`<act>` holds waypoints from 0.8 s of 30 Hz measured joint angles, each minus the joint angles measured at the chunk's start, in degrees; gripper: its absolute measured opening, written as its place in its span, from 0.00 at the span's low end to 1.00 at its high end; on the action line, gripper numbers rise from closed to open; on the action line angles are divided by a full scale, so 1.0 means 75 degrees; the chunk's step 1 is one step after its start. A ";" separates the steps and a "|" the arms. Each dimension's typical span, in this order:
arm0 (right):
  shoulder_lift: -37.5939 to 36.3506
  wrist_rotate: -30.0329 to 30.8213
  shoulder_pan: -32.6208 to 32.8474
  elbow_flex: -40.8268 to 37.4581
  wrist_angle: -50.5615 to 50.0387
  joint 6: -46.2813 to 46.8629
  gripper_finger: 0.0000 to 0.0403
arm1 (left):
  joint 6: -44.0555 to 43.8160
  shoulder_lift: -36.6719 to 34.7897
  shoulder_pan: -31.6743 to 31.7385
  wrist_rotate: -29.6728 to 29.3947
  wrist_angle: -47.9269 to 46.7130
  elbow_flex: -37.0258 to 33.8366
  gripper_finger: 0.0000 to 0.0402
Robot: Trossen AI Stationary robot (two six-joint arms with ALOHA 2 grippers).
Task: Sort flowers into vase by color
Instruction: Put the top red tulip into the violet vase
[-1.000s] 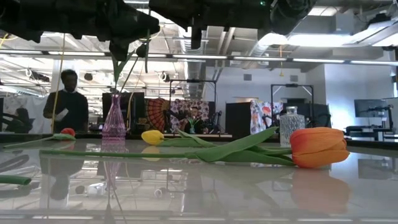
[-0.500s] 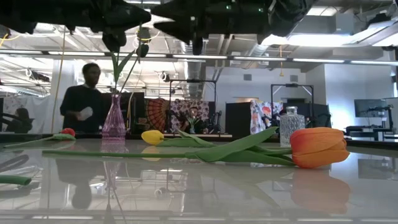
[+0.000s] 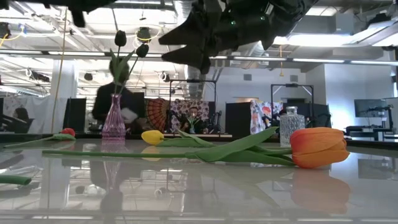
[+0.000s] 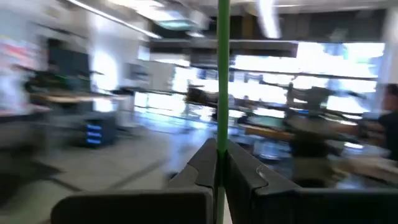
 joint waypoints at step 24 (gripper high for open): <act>-0.0006 0.0134 -0.0041 0.0003 -0.0302 0.0140 0.63 | 0.0927 0.3345 0.5134 0.2019 -0.2401 0.4677 0.00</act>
